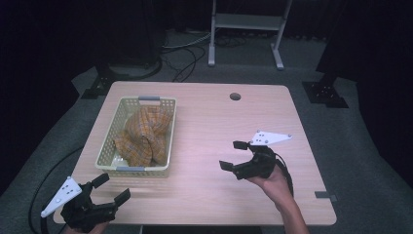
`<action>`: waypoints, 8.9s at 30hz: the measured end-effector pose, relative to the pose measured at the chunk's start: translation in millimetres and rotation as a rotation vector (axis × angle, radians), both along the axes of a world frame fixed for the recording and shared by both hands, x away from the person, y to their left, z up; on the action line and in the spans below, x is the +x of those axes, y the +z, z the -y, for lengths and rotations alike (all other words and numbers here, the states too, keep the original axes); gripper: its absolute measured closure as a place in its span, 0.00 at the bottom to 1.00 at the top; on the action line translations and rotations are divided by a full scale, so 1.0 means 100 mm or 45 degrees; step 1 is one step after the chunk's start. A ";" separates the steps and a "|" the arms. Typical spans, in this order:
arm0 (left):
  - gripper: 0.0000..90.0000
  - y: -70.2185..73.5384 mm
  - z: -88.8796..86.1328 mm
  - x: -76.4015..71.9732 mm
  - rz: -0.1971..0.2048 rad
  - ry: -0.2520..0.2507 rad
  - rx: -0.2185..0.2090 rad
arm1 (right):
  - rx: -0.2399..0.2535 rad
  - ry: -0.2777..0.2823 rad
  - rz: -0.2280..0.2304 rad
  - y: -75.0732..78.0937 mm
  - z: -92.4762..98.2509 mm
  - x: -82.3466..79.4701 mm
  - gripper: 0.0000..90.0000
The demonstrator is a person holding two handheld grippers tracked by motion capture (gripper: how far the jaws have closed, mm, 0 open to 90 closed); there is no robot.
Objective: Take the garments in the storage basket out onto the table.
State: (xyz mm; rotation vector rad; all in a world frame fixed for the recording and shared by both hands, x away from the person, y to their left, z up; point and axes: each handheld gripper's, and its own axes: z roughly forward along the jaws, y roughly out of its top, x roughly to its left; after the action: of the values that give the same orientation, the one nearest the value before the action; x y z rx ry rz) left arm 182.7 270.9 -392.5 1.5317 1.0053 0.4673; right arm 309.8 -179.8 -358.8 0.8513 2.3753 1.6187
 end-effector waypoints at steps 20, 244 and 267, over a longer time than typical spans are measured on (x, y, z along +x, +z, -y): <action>0.03 0.00 0.01 0.00 0.002 -0.009 -0.001 | -0.024 0.002 -0.007 0.04 -0.30 0.11 0.10; 0.03 0.02 0.04 -0.02 0.021 -0.045 -0.010 | -0.258 0.202 -0.079 -0.07 -2.50 0.92 0.70; 0.03 0.02 0.06 -0.02 0.021 -0.053 0.000 | -0.134 0.064 -0.072 0.02 -2.37 0.79 0.79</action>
State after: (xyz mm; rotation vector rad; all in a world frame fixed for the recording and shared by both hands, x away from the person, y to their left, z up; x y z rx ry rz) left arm 181.2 264.4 -390.7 1.5432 0.9591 0.4499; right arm 388.4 57.5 -356.7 0.8347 2.5149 1.4905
